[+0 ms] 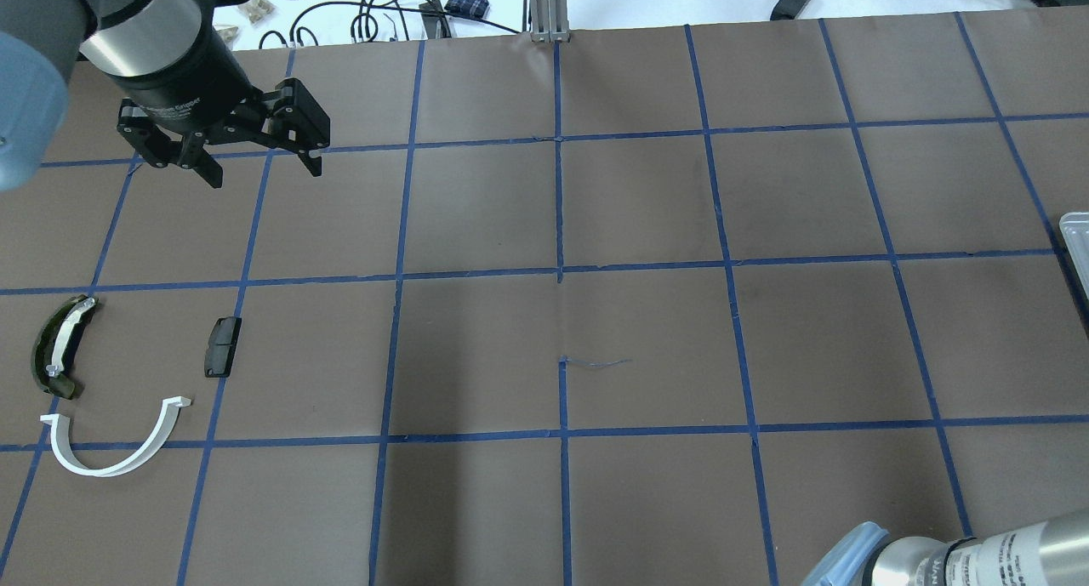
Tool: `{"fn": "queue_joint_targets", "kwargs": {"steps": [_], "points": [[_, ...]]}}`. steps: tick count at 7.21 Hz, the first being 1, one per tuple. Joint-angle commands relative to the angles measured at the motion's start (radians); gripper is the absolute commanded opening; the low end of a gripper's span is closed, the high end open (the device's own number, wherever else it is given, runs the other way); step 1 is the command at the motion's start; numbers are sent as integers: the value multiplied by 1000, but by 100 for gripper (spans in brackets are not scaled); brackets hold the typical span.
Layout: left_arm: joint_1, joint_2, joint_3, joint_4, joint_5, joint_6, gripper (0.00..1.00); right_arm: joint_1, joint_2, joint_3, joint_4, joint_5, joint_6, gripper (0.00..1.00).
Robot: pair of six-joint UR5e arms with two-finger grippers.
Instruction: Place bearing gear from tray to pile
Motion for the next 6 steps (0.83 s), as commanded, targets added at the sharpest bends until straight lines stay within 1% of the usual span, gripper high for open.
{"fn": "queue_joint_targets", "kwargs": {"steps": [1,4,5,6], "points": [[0,1,1,0,0,-1,100,4,137,1,-241,74,-139,99],[0,-1,3,0,0,-4,100,77,178,6,-243,78,-341,94],[0,-1,3,0,0,-4,100,76,218,20,-258,76,-386,93],[0,-1,3,0,0,-4,100,76,223,11,-281,63,-392,92]]}}
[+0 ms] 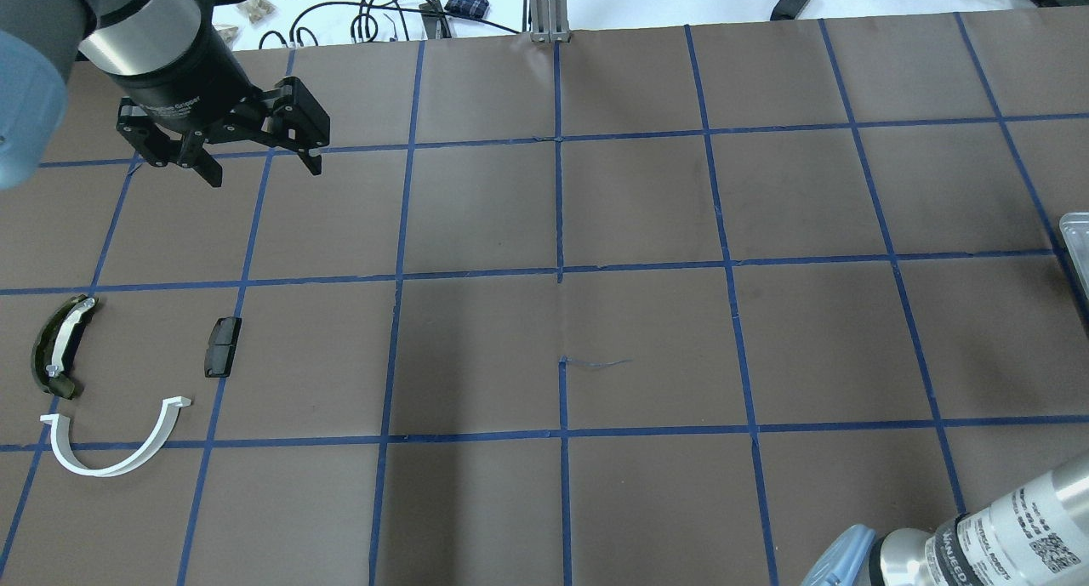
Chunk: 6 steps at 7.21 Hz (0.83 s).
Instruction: Place bearing gear from tray to pile
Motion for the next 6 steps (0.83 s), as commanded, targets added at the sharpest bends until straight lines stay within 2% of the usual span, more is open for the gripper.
{"fn": "queue_joint_targets", "kwargs": {"steps": [1,6], "points": [[0,-2,0,0,0,-2,100,-6,25,-6,-25,-16,-30,91],[-2,0,0,0,-2,-2,100,-36,16,4,-13,-111,-47,82]]}}
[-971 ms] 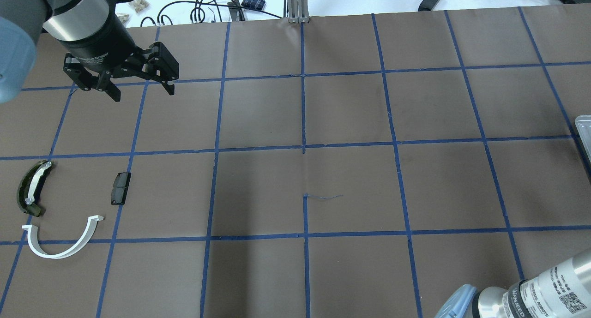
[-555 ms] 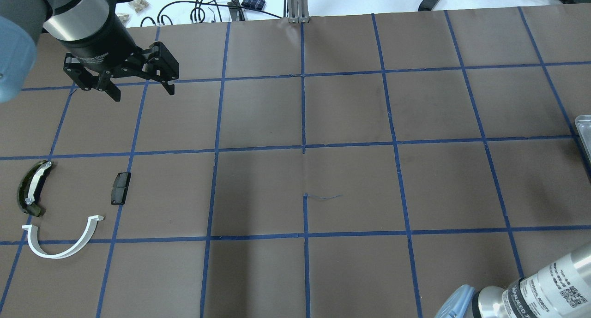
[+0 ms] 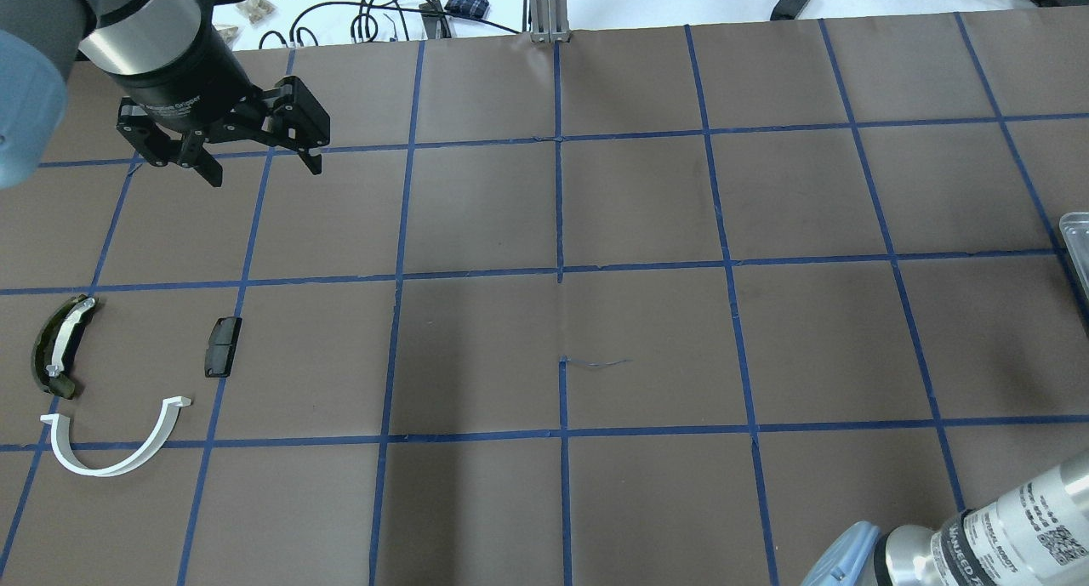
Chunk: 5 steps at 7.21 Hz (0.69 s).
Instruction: Place bearing gear from tray to pile
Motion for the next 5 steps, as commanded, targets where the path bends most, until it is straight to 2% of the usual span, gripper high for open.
{"fn": "queue_joint_targets", "kwargs": {"steps": [1,2,3,4,5], "points": [[0,0,0,0,1,0,100,-6,1,2,0,-15,1,78],[0,2,0,0,0,0,100,-6,3,2,-3,-17,6,65],[0,0,0,0,0,0,100,-6,4,2,-3,-17,5,45],[0,0,0,0,1,2,100,-6,4,2,-3,-17,6,29],[0,0,1,0,0,2,100,-6,4,2,-3,-18,9,19]]}}
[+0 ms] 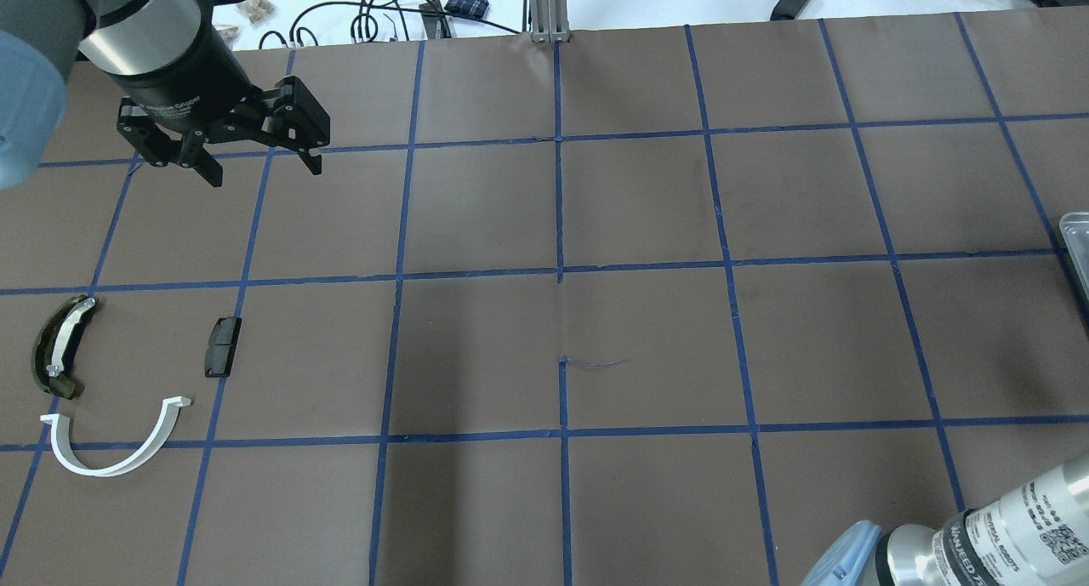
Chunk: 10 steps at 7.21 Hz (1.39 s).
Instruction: Place bearing gear from tray to pile
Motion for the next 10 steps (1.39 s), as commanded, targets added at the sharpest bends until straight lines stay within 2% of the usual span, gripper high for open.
{"fn": "queue_joint_targets", "kwargs": {"steps": [1,2,4,6,10], "points": [[0,0,0,0,-1,1,100,0,-5,0,5,-3,6,11],[0,0,0,0,-1,1,100,0,-7,0,12,-4,21,4],[0,0,0,0,-1,1,100,6,-59,0,69,12,137,3],[0,0,0,0,-1,1,100,50,-197,2,245,23,350,4],[2,0,-2,0,-1,5,100,367,-242,0,264,11,833,5]]}}
